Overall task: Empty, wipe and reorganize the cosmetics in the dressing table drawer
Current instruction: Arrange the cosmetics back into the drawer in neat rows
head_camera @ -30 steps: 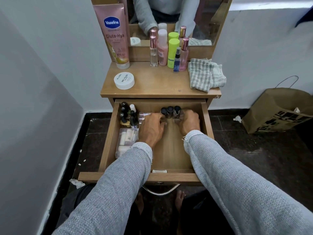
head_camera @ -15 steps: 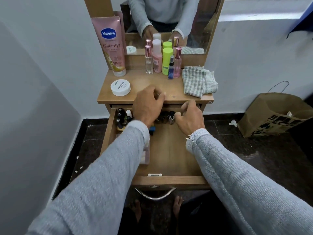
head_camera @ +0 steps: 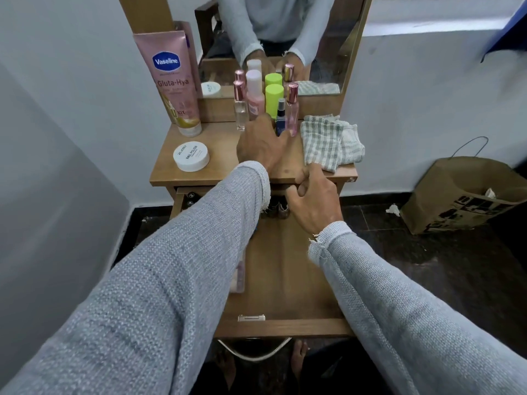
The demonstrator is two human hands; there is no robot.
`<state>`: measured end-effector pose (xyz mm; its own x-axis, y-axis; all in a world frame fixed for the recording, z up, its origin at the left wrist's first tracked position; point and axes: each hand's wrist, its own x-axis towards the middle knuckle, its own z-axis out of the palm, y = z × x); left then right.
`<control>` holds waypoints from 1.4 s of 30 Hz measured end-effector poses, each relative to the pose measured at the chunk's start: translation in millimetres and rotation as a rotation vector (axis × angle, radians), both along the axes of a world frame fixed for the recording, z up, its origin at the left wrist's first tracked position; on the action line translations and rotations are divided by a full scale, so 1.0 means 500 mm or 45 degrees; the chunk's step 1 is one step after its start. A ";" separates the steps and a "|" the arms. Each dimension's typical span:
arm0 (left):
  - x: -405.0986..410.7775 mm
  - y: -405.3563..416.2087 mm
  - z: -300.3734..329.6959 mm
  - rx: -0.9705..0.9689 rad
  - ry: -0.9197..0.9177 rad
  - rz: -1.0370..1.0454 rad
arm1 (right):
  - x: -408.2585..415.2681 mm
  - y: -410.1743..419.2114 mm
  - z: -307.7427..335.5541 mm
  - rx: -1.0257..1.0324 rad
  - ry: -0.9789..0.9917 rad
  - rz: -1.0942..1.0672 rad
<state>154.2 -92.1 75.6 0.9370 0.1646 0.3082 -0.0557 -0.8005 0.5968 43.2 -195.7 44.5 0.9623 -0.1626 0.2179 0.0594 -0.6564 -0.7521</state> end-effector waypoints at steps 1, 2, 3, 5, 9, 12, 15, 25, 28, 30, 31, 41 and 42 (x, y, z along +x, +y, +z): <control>0.002 -0.002 -0.001 0.010 -0.003 0.008 | 0.001 0.000 -0.002 0.003 -0.011 0.004; 0.003 -0.003 -0.002 0.016 -0.004 0.015 | 0.001 0.000 -0.002 0.007 -0.020 0.007; 0.005 -0.004 -0.003 0.018 -0.003 0.020 | 0.002 0.000 -0.001 0.011 -0.029 0.010; 0.008 -0.005 -0.004 0.024 0.010 0.034 | 0.003 -0.002 0.000 0.020 -0.036 0.021; 0.001 0.006 -0.002 -0.014 0.017 -0.004 | 0.001 -0.008 0.002 0.047 -0.009 0.027; -0.042 0.023 0.008 -0.085 -0.026 -0.129 | -0.007 -0.015 0.009 0.078 -0.036 0.031; -0.112 0.041 0.021 -0.140 -0.119 -0.218 | -0.019 -0.017 0.011 0.116 -0.096 0.061; -0.307 0.050 -0.050 -0.217 0.115 -0.331 | -0.085 -0.012 -0.048 -0.019 -0.144 0.228; -0.319 0.058 -0.070 -0.192 0.200 -0.383 | -0.094 -0.016 -0.065 -0.092 -0.058 0.200; -0.318 0.064 -0.084 -0.188 0.263 -0.407 | -0.090 -0.017 -0.072 -0.099 0.036 0.095; -0.318 0.067 -0.090 -0.187 0.282 -0.394 | -0.086 -0.018 -0.072 -0.102 0.083 0.038; -0.320 0.100 -0.136 -0.116 0.397 -0.256 | -0.029 0.007 -0.075 -0.111 0.542 -0.239; -0.320 0.101 -0.137 -0.102 0.396 -0.259 | -0.025 0.009 -0.076 -0.121 0.547 -0.257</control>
<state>-5.7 -41.4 7.0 0.9997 -0.0224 -0.0022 -0.0152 -0.7416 0.6707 30.7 -191.2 6.7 0.9198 -0.3539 -0.1696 -0.3791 -0.6896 -0.6171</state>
